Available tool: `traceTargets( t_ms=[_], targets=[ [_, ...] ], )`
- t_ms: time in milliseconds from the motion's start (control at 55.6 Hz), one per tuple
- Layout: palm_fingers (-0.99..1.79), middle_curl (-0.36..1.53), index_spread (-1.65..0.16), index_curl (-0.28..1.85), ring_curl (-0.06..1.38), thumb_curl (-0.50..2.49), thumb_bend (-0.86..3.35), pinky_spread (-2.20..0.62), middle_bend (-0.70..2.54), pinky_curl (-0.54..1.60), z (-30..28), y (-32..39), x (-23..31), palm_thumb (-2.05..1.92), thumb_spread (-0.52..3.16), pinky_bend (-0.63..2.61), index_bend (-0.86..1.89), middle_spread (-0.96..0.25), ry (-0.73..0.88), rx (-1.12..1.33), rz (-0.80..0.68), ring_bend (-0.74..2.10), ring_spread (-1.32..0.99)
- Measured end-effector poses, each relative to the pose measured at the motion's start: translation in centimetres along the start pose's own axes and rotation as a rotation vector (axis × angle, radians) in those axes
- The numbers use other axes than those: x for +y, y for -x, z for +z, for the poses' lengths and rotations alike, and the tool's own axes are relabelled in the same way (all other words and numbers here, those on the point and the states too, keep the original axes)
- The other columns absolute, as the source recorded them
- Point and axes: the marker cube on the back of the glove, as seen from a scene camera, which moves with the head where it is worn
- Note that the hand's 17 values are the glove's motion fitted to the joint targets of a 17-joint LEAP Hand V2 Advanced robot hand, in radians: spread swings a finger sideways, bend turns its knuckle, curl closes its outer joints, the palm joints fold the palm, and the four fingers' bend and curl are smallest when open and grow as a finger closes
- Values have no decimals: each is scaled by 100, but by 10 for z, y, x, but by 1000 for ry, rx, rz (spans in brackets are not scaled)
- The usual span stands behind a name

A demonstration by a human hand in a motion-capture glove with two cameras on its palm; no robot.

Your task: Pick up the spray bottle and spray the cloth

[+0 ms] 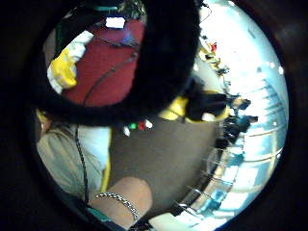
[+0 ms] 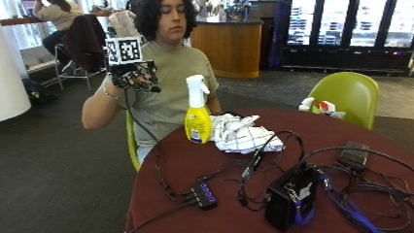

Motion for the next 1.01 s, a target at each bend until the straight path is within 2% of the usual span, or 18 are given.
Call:
traceTargets(
  t_ms=[108, 234, 377, 503, 647, 719, 737, 791, 863, 934, 1006],
  targets=[
    [40, 14, -28, 9, 15, 13, 18, 17, 30, 14, 2, -5, -1, 41, 63, 31, 13, 3, 23, -15, 9, 40, 0],
    [34, 18, -33, 13, 19, 18, 12, 20, 28, 20, 14, -1, -5, 44, 80, 34, 11, 4, 48, -158, -18, 42, 1],
    [30, 21, -33, 12, 22, 22, 7, 22, 25, 26, 37, 23, -12, 49, 88, 44, 8, 5, -44, -575, -90, 46, 1],
    [35, 23, -31, 11, 26, 26, 7, 22, 21, 30, 60, 51, -27, 59, 93, 55, 7, 7, -184, -858, -51, 54, 1],
    [62, 26, -28, 8, 30, 32, 9, 9, 21, 36, 75, 71, -59, 71, 103, 75, 3, 7, -349, -937, 29, 66, -2],
    [102, 33, -25, 6, 34, 34, 10, -8, 35, 37, 77, 80, -68, 74, 111, 81, -1, 2, -402, -962, 77, 77, -8],
    [105, 33, -24, 5, 34, 35, 10, -11, 36, 36, 78, 82, -69, 74, 112, 80, -1, 1, -414, -966, 88, 77, -9],
    [129, 39, -24, 10, 40, 38, 13, -19, 48, 40, 79, 88, -72, 81, 115, 80, 10, -5, -463, -971, 124, 86, -12],
    [141, 45, -25, 18, 46, 41, 16, -21, 58, 44, 79, 100, -68, 83, 124, 84, 33, -9, -459, -1013, 241, 91, -15],
    [140, 51, -26, 25, 50, 42, 17, -21, 67, 47, 82, 101, -79, 84, 133, 86, 48, -13, -451, -1023, 195, 94, -17],
    [137, 56, -26, 32, 53, 45, 20, -21, 74, 49, 83, 103, -95, 85, 141, 89, 60, -15, -424, -1069, 252, 99, -18]
  ],
)
